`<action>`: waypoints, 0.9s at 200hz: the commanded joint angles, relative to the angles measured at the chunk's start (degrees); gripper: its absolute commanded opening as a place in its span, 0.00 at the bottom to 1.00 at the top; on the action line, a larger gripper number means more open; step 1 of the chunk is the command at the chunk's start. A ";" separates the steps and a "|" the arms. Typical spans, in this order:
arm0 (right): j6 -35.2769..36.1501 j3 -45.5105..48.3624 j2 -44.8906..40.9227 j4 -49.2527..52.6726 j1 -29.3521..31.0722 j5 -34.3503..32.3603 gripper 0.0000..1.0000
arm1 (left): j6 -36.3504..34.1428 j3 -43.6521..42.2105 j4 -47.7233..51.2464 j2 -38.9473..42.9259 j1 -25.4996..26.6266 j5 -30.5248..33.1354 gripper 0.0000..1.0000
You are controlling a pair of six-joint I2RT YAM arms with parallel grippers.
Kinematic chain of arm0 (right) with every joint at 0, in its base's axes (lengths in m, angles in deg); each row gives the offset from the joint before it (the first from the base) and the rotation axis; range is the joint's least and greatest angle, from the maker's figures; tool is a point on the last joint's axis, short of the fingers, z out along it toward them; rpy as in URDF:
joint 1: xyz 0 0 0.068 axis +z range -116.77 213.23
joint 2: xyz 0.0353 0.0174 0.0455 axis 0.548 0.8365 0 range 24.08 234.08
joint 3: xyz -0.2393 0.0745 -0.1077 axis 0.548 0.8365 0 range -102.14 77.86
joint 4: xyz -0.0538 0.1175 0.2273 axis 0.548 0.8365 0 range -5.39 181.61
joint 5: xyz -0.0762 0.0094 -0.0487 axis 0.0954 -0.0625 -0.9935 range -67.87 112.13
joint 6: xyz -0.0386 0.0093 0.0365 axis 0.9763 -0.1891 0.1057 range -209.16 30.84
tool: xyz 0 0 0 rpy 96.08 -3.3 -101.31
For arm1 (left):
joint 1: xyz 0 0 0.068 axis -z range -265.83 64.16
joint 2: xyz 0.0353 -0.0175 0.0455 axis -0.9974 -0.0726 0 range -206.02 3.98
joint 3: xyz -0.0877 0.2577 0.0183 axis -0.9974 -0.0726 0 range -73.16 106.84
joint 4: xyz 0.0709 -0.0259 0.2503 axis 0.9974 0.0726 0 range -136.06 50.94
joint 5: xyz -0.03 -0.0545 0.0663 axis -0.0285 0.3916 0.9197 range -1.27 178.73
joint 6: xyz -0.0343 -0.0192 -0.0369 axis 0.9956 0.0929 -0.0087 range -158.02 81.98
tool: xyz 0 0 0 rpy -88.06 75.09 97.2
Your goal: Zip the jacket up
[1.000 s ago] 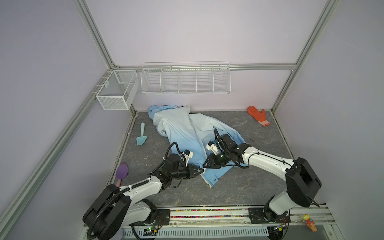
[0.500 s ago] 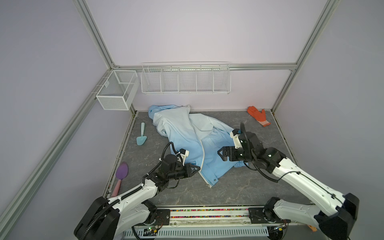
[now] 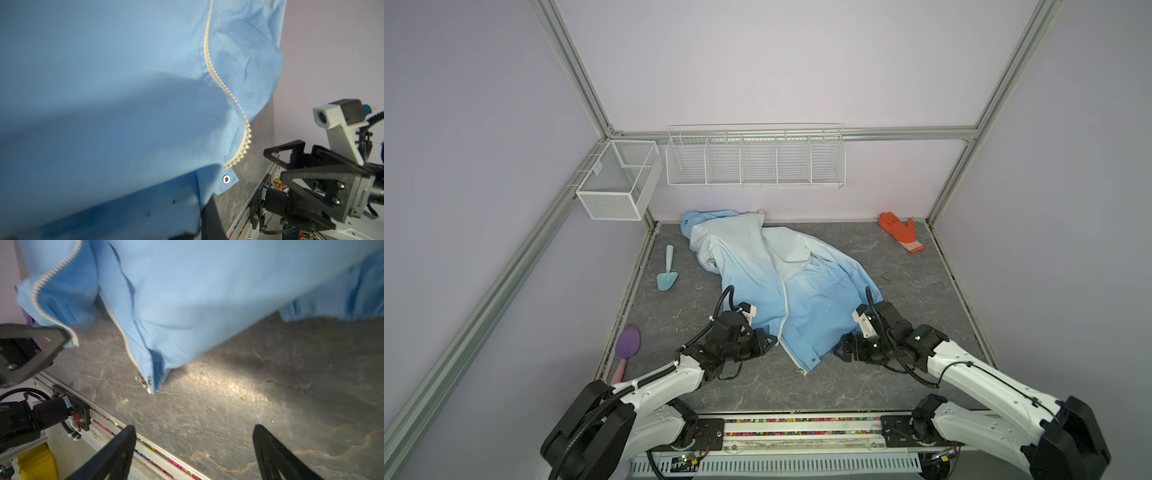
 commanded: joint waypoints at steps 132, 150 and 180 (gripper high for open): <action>-2.20 2.49 17.17 -23.71 2.00 8.57 0.94 | 5.09 8.02 -9.39 -25.86 5.14 4.36 0.00; -0.74 2.47 18.32 -25.18 1.98 9.84 0.94 | 4.68 10.49 -7.37 -26.92 4.71 4.98 0.00; 2.00 1.11 21.66 -24.61 1.85 9.63 0.97 | 3.76 11.89 -4.14 -26.02 2.52 5.65 0.00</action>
